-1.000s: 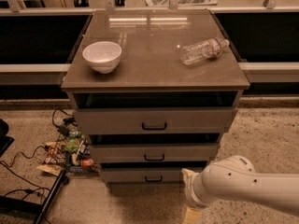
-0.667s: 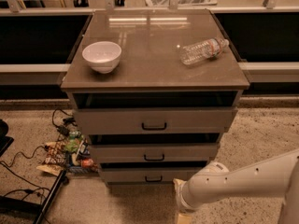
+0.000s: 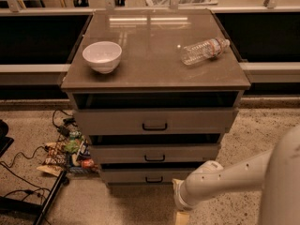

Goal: Open bottom drawer

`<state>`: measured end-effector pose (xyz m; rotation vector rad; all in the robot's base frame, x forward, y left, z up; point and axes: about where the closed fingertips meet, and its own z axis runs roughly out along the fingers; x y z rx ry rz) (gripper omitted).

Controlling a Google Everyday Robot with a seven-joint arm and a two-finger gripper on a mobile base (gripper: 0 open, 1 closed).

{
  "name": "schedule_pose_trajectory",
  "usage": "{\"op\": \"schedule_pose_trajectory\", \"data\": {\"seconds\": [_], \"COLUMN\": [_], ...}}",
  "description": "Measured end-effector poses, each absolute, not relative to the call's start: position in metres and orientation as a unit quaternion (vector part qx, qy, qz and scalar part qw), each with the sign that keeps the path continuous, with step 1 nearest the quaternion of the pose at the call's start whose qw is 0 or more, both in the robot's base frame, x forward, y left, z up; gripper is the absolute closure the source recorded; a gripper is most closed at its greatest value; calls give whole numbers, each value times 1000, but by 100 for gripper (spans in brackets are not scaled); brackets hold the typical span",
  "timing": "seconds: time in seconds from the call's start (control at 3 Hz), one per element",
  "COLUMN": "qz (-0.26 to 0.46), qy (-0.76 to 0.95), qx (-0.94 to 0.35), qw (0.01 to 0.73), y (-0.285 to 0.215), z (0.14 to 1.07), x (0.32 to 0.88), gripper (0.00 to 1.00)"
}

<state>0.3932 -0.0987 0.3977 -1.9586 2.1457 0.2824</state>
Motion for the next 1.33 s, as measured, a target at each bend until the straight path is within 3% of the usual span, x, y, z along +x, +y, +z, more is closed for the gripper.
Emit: {"op": "schedule_pose_trajectory", "data": {"seconds": [1.33], "qz": [36], "qy": [744], "qx": [-655], "qw": [125], "y": [-125], "z": [316], "x": [500], "gripper": [0]}}
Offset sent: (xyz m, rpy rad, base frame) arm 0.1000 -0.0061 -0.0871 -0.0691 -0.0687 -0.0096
